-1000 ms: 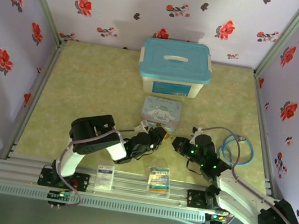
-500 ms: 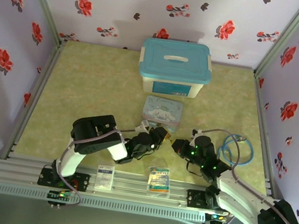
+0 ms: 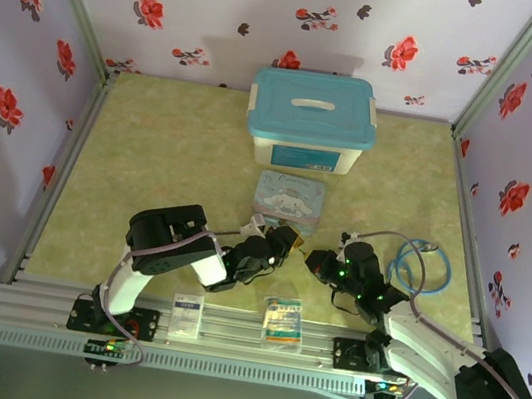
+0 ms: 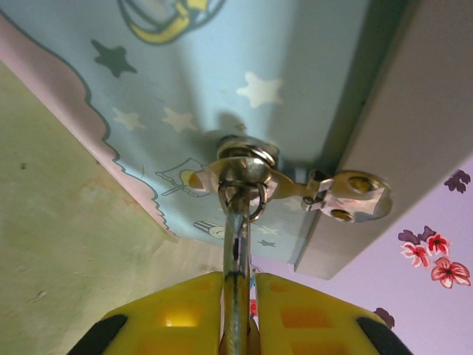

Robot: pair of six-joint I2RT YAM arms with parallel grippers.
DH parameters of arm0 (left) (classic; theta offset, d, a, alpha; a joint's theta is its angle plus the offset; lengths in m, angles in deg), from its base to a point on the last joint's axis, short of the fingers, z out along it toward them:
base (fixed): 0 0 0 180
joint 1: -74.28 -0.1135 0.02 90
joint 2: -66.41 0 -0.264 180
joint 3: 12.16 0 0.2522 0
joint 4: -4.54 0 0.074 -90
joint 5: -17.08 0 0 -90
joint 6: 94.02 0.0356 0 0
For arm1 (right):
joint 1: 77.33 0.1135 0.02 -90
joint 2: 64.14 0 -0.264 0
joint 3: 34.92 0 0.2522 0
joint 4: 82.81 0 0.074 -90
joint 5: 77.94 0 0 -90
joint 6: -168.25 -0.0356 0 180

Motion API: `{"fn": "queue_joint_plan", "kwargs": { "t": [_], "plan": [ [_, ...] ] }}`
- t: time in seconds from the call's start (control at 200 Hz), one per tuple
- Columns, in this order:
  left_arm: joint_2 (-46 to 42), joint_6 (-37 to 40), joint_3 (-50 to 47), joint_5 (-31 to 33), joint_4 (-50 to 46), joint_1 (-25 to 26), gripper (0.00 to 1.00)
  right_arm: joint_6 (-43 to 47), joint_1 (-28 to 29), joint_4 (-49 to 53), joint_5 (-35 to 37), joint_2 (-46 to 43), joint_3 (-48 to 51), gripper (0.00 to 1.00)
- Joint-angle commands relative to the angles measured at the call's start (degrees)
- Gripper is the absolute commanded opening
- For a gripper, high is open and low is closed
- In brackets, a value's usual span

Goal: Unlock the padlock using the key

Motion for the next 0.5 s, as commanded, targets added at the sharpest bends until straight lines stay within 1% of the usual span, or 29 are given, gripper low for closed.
{"fn": "queue_joint_plan", "kwargs": {
  "t": [0.0, 0.31, 0.495],
  "plan": [
    [-0.82, -0.15, 0.58, 0.89, 2.62, -0.16, 0.00, -0.43, -0.24, -1.43, 0.67, -0.50, 0.73, 0.00],
    [-0.54, -0.04, 0.68, 0.62, 2.62, 0.00, 0.00, -0.50, -0.59, -0.16, 1.06, -2.15, 0.75, 0.00],
    [-0.70, -0.44, 0.33, 0.51, 2.67, -0.01, 0.00, -0.15, -0.84, -0.54, 1.35, -0.98, 0.21, 0.00]
  ]
}}
